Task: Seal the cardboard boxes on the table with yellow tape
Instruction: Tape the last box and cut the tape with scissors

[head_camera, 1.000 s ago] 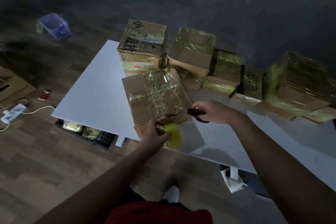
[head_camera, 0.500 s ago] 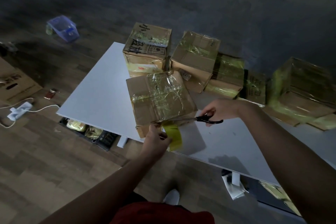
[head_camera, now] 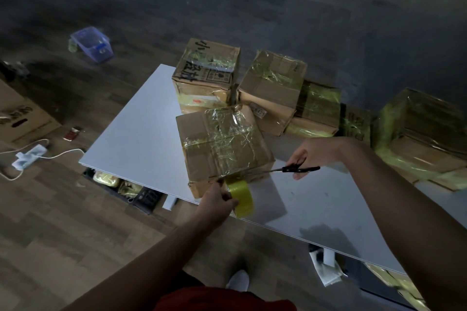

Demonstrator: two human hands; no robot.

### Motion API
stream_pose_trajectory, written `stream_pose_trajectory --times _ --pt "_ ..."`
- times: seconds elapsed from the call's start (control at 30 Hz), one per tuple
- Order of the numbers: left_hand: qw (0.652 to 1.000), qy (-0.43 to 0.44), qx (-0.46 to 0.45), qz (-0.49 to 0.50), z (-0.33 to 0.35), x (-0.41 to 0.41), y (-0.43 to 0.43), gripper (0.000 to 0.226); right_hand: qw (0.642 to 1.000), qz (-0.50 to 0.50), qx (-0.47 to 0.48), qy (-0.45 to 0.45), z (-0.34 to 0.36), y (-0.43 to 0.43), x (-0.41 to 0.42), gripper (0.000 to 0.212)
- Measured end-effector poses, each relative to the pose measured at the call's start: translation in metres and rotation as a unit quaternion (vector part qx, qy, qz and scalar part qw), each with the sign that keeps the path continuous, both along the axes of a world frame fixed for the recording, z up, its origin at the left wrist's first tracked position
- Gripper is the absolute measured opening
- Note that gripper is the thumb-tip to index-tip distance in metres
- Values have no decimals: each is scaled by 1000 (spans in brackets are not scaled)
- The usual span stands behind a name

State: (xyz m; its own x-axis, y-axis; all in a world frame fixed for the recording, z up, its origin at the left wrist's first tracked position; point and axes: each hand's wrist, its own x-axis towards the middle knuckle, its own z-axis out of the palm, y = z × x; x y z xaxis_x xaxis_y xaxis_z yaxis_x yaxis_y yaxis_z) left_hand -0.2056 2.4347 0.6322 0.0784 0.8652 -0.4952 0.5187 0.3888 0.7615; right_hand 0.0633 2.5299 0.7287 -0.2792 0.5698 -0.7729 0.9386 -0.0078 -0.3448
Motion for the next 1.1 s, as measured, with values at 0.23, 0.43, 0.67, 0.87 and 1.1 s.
stream_pose_trajectory --times 0.23,0.43,0.67,0.87,1.1 --pt "999 -13 -45 -21 6 -1 8 32 1000 -13 -8 24 -13 4 -27 25" --pt "997 -35 -58 -34 8 -3 12 15 999 33 -18 4 -22 15 -44 31" --pt "997 -19 -57 -56 9 -4 16 24 998 51 -31 -6 -22 22 -51 27" --pt "996 -6 -56 -66 7 -4 18 25 998 66 -25 -2 -23 24 -51 32" --pt "996 -5 -61 -68 5 -5 19 20 998 49 -28 23 -15 22 -53 29"
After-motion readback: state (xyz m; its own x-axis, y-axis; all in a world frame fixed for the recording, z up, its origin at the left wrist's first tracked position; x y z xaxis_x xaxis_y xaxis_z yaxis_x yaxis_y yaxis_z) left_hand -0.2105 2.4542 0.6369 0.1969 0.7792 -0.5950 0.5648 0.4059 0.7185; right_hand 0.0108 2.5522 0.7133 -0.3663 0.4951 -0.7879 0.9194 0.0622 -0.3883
